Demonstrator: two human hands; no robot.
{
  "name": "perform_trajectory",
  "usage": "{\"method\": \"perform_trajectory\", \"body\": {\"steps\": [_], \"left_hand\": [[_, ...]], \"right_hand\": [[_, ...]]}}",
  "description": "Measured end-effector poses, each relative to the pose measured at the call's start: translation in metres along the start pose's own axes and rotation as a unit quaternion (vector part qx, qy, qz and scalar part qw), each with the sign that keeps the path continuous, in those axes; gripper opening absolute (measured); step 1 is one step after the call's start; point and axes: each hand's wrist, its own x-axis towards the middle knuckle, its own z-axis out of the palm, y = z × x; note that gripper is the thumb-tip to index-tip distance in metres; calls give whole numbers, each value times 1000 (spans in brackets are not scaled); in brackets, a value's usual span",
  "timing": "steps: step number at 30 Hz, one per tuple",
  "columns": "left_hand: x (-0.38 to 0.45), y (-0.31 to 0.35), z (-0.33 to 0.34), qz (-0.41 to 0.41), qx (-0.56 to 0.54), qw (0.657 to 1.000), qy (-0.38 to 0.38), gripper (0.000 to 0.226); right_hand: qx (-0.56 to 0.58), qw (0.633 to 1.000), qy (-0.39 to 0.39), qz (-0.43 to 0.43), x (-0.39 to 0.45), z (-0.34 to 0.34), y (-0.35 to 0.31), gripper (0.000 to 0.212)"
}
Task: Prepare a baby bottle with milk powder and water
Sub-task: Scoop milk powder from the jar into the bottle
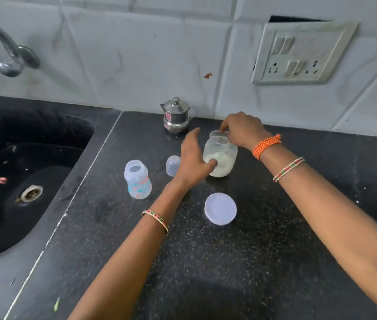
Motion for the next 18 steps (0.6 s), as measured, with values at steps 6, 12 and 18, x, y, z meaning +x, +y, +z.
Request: {"method": "perform_trajectory", "body": {"steps": [6,12,18], "left_hand": [[18,-20,18,-42,64,995,-70,117],[23,-29,19,-36,9,995,-96,88],[16,-33,19,-37,-26,993,-108,90]], "right_hand": [[-50,996,-66,-29,10,7,-2,22],[-101,986,-131,-21,8,15,-10,34],[-175,968,-182,-8,9,12,-19,33]]}}
